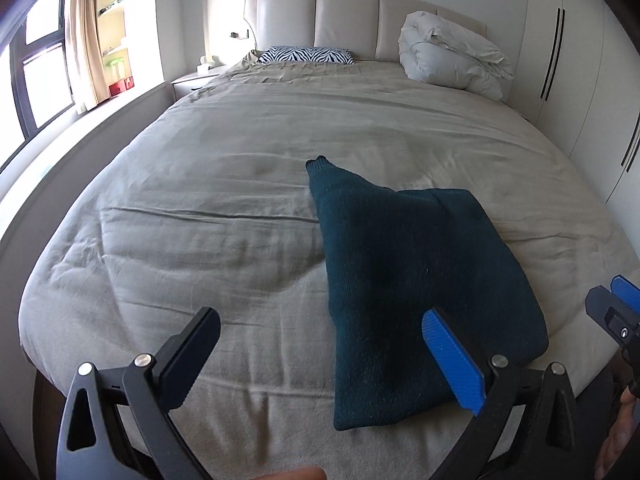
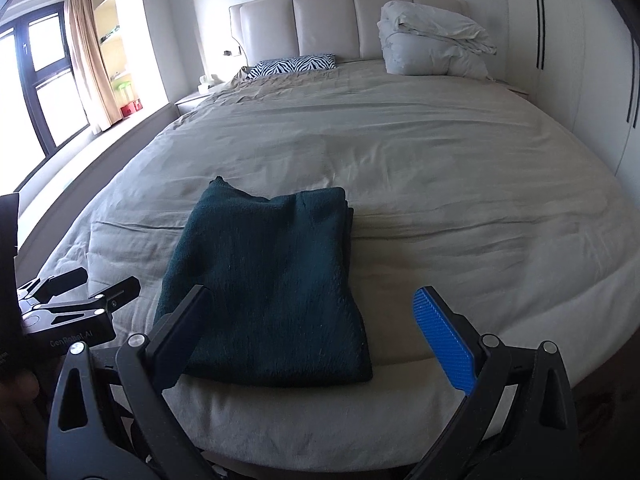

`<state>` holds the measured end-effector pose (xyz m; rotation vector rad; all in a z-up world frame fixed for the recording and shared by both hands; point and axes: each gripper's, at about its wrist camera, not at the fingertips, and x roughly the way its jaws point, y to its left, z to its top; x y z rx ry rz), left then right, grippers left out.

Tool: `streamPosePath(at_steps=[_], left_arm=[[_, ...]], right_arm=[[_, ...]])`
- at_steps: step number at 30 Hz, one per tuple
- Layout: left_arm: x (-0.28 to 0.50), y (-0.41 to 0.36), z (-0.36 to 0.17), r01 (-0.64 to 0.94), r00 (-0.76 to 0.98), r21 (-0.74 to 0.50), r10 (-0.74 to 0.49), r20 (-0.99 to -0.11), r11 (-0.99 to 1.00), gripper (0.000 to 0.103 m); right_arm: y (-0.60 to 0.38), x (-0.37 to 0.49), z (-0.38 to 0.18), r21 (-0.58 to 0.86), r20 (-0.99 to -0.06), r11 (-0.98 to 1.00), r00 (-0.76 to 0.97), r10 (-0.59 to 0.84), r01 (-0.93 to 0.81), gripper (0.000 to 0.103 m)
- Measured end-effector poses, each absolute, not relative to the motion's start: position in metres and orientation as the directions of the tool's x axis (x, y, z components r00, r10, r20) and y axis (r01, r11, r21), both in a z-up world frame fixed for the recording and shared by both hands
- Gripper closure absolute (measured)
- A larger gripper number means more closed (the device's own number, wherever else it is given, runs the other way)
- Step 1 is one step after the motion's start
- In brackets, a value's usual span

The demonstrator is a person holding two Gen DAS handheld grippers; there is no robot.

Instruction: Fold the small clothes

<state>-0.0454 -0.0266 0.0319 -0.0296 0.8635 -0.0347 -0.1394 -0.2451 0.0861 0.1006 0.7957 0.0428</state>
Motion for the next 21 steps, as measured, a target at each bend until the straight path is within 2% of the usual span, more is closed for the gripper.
streamPosePath(at_steps=[21], left_arm=[[-0.040, -0.021, 0.020, 0.013, 0.624, -0.039, -0.038, -0.780, 0.999, 0.000]], right_arm=[[-0.246, -0.127, 0.064, 0.116, -0.752, 0.993, 0.655, 0.075, 0.020, 0.001]])
